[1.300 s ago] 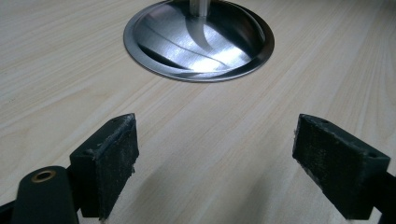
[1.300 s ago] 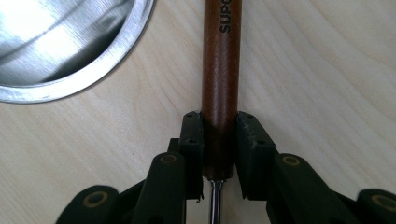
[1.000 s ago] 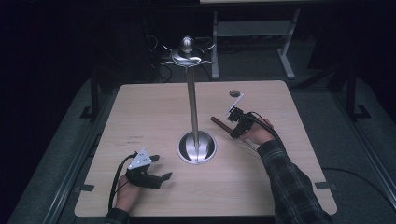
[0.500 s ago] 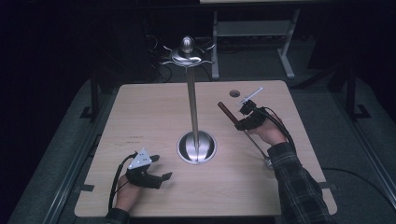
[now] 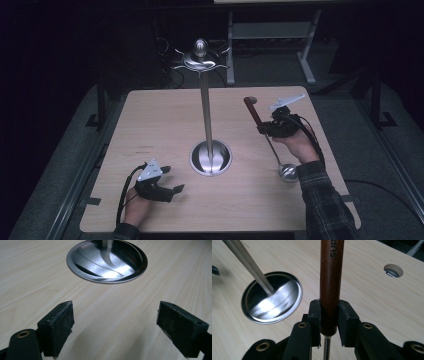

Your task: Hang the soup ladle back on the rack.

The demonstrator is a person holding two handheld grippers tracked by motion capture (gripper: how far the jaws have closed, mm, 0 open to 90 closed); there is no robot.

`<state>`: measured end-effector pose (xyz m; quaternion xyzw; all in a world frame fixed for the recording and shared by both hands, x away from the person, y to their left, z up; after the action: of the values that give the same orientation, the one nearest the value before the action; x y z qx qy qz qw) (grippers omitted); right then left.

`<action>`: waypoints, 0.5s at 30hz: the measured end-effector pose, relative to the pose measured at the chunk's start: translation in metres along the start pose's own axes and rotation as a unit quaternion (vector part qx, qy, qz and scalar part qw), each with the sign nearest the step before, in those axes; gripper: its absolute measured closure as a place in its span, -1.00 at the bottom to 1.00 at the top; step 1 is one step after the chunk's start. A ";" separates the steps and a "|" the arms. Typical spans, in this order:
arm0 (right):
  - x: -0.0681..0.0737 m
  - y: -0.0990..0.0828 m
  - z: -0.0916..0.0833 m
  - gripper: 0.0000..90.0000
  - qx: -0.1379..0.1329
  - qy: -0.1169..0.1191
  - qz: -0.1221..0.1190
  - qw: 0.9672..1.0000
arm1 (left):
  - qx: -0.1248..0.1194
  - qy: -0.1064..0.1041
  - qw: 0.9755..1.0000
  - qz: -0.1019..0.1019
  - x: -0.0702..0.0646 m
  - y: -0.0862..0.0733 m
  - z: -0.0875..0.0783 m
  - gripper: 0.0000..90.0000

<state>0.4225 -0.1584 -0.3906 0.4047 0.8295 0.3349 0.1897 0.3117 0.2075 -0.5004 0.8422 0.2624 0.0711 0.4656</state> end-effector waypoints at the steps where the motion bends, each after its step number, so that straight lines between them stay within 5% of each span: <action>1: 0.000 0.000 -0.003 0.64 -0.005 0.002 0.003 1.000 | -0.001 0.000 1.000 0.000 0.000 0.000 0.000 -0.69; 10: -0.004 -0.004 -0.028 0.64 -0.078 0.015 0.022 0.997 | -0.002 0.001 1.000 0.000 0.000 0.000 0.000 -0.69; 15: -0.004 -0.003 -0.035 0.64 -0.096 0.022 0.032 0.995 | -0.001 0.001 1.000 -0.001 0.000 0.000 0.000 -0.68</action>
<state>0.4026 -0.1775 -0.3680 0.4038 0.7840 0.4276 0.1987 0.3117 0.2071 -0.5006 0.8413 0.2633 0.0716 0.4666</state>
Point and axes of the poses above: each handheld gripper's, and its own axes: z roughly forward along the jaws, y roughly out of its top, x roughly to its left, the point moved 5 cm from there along z, roughly forward along the jaws, and after that the axes turned 9 degrees about -y, right-handed, at the moved point
